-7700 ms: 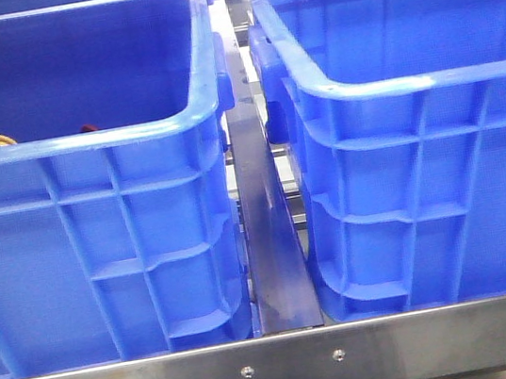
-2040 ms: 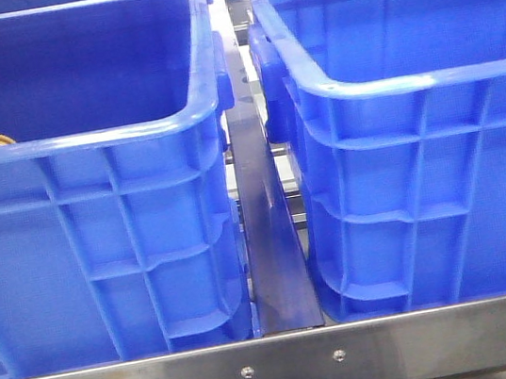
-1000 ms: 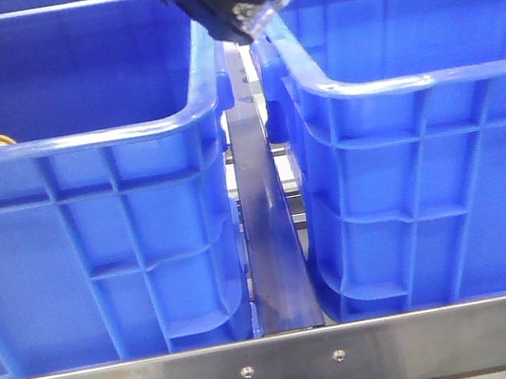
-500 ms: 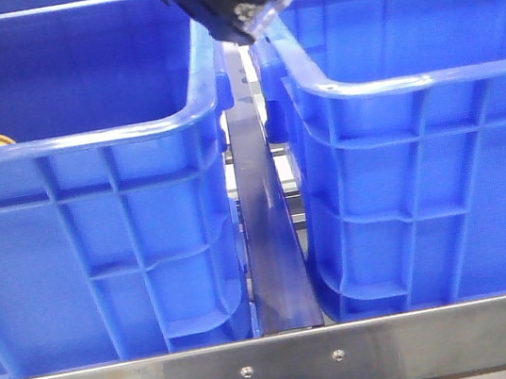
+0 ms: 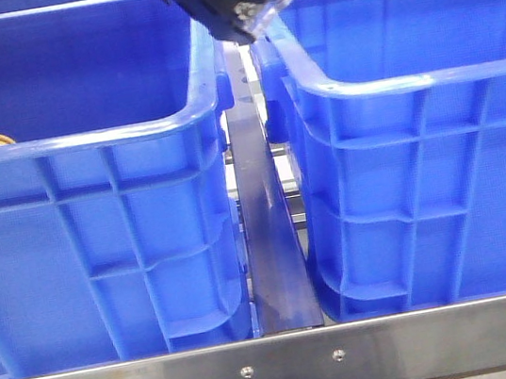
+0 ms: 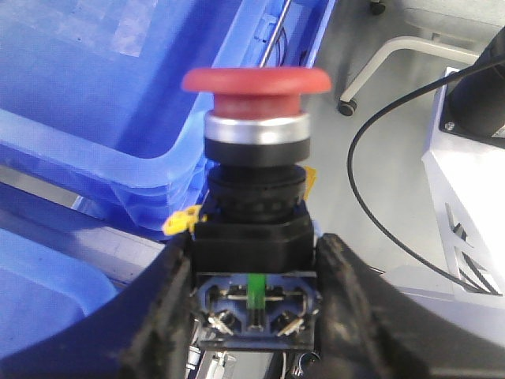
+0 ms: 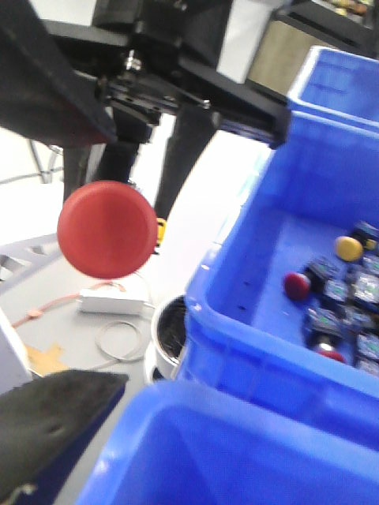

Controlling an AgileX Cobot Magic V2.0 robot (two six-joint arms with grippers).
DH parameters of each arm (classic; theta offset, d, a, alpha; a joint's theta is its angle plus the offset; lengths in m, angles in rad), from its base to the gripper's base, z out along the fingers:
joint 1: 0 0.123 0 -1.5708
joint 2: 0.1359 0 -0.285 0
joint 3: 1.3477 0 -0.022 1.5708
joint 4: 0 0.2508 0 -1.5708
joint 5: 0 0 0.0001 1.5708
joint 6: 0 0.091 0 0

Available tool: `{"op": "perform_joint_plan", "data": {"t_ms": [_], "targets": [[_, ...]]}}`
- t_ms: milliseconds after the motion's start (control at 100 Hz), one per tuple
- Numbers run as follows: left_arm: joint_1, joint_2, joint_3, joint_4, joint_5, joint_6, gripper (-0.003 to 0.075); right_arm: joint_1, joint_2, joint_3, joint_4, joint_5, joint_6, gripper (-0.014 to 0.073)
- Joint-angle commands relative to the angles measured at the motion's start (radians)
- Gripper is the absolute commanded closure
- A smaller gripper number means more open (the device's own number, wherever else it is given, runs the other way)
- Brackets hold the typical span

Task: Pick red and yellow buttons and place in box
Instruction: 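Carry the red button to the center and hand it to the right gripper, then release the red button from the left gripper and withdraw it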

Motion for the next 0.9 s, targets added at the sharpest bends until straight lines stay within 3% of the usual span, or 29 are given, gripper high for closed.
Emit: {"op": "perform_joint_plan", "data": {"t_ms": [0, 370, 440, 630, 780, 890], "targets": [[-0.007, -0.022, -0.030, -0.022, -0.068, -0.004, 0.0739, 0.040, 0.022, -0.025, 0.073, -0.020, -0.022, -0.0003], [-0.007, -0.022, -0.030, -0.027, -0.056, -0.004, 0.0739, 0.163, 0.113, -0.025, 0.135, -0.032, -0.083, 0.0000], [-0.007, -0.022, -0.030, -0.027, -0.056, -0.004, 0.0740, 0.166, 0.114, -0.025, 0.139, -0.033, -0.092, 0.0062], [-0.007, -0.022, -0.030, -0.027, -0.056, -0.004, 0.0739, 0.168, 0.114, -0.025, 0.139, -0.022, -0.092, 0.0399], [-0.007, -0.022, -0.030, -0.027, -0.056, -0.004, 0.0731, 0.168, 0.114, -0.025, 0.140, -0.029, -0.092, 0.0414], [-0.007, -0.022, -0.030, -0.027, -0.056, -0.004, 0.0611, 0.168, 0.111, -0.026, 0.140, -0.048, -0.093, 0.0414]]}}
